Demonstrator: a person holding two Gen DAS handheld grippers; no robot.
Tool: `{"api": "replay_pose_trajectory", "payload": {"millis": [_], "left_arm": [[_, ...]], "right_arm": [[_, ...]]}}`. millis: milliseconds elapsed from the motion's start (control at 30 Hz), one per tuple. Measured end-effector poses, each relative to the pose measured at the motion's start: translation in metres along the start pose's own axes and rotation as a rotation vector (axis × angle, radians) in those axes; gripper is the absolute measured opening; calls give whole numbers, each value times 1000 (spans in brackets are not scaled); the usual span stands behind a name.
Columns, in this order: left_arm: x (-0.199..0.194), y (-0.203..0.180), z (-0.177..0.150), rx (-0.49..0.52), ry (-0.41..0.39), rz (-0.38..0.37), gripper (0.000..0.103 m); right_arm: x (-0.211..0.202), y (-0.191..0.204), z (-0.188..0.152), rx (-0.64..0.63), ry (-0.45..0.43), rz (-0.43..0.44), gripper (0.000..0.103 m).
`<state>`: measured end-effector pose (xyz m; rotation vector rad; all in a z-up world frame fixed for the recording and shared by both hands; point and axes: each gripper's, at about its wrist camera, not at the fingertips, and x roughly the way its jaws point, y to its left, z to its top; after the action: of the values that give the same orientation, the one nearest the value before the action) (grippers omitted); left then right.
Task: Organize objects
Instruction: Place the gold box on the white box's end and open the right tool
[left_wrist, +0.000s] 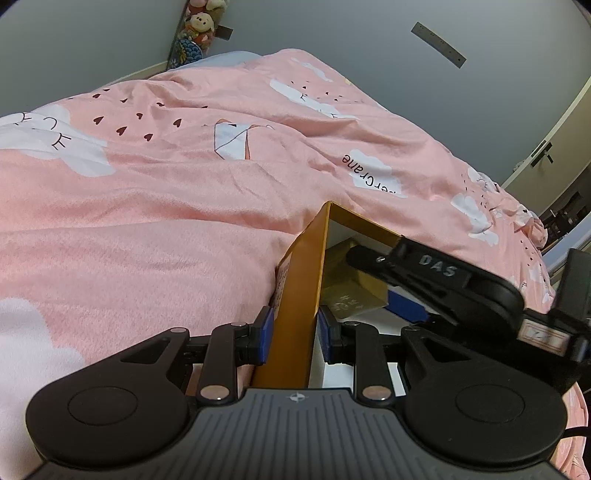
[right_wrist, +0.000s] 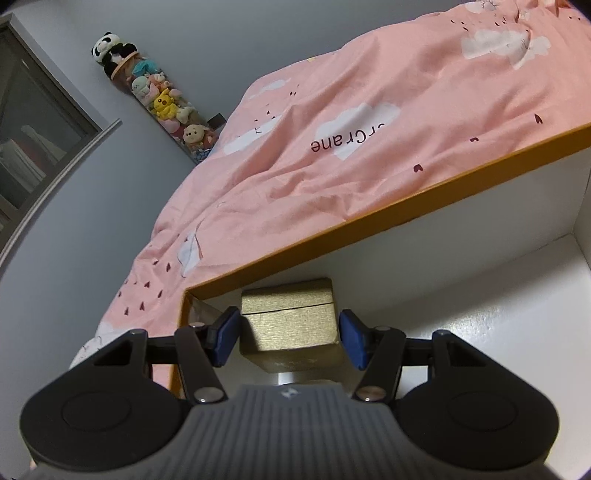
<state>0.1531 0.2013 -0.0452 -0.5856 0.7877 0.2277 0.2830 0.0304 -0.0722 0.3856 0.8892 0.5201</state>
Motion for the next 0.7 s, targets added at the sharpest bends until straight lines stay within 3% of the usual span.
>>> {"api": "replay_pose_trajectory", "payload": {"millis": [333, 433, 567, 700], "left_arm": [[1, 1, 1, 0, 6, 1, 30], [2, 1, 1, -2, 6, 2, 30], [1, 1, 0, 0, 5, -1, 30], [1, 3, -4, -5, 10, -6, 30]], "right_arm": [[23, 2, -1, -25, 109, 7, 61], [23, 1, 1, -10, 142, 52, 59], [14, 1, 4, -34, 142, 62, 58], [5, -11, 5, -11, 202, 38, 41]]}}
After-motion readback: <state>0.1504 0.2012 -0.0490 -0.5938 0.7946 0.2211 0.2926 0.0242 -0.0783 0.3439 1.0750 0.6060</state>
